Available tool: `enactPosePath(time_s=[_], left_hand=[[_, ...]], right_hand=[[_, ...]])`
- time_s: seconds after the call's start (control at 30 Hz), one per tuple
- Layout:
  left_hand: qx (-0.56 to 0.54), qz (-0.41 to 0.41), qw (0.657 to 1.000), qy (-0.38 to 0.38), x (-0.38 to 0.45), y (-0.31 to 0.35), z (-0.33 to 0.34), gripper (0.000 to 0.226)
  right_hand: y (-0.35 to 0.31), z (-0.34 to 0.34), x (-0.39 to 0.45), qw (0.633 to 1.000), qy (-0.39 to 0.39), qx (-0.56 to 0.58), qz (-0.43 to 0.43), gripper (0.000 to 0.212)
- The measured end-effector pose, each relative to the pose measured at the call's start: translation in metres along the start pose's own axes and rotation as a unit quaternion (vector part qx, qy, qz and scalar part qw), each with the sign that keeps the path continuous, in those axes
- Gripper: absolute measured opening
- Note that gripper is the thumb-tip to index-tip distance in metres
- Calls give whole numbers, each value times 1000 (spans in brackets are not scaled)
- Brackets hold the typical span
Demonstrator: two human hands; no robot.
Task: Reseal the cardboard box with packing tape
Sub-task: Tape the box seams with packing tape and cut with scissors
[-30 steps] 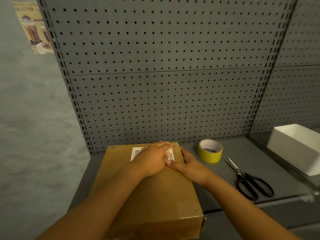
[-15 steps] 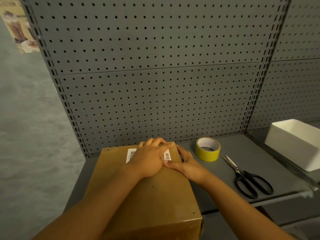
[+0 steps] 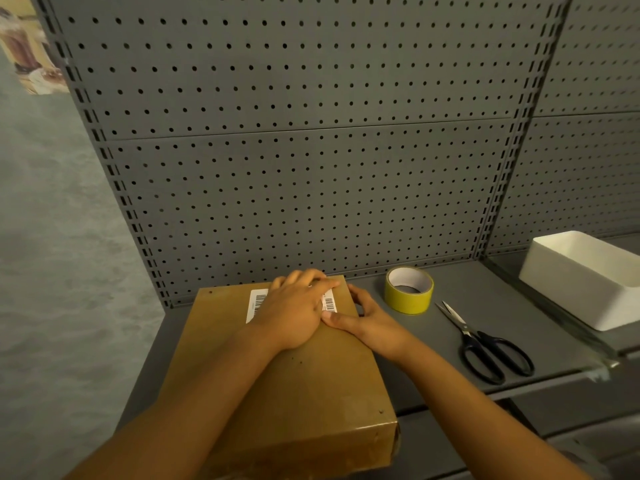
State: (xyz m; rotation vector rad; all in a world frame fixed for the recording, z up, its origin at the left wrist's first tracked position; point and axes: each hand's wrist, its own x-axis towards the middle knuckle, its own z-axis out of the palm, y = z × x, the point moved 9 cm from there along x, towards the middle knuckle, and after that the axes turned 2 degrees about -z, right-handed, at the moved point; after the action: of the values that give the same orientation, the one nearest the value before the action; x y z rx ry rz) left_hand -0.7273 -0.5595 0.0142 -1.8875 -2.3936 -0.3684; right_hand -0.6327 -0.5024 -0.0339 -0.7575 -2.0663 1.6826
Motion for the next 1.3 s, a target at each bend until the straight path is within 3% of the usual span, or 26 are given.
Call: enactPosePath(time_s=[0.27,0.47,0.5,0.57,0.67,0.8,0.9,1.0,1.13,1.3], left_hand=[[-7,-2,1000,9,1,-2,0,48],[-7,-2,1000,10,1,-2,0,49],[-11,-4,1000,14,1,-2,0,48],[-23,-11,1000,17,0,-4,-2,45],[-31,-14,999,14,0,-4,-3,44],[-47,-17,999,10,1,-6,-4,44],[-48,-17,999,8,2,-6,-4,44],[-51,-15,999,5,3,-7,-3,43],[-56,-14,998,4,4,-7,-4,42],[-165,-93,982,0,15,-11,-12,33]], right_hand=[[-2,0,-3,1000,5,10,1,74],[-20,1,-6,996,-41,-75,-9,42],[-23,-4,-5,992,-35,-116,-21,45],[-29,-33,-1,981,53,-180,-48,50],[-30,-91,-1,958,193,-205,-62,35],[-2,-151,3,929,256,-266,20,37],[27,-169,10,919,259,-272,115,50],[35,-167,19,922,228,-273,155,40],[30,-163,22,923,227,-269,154,20],[11,-148,18,956,240,-142,93,14]])
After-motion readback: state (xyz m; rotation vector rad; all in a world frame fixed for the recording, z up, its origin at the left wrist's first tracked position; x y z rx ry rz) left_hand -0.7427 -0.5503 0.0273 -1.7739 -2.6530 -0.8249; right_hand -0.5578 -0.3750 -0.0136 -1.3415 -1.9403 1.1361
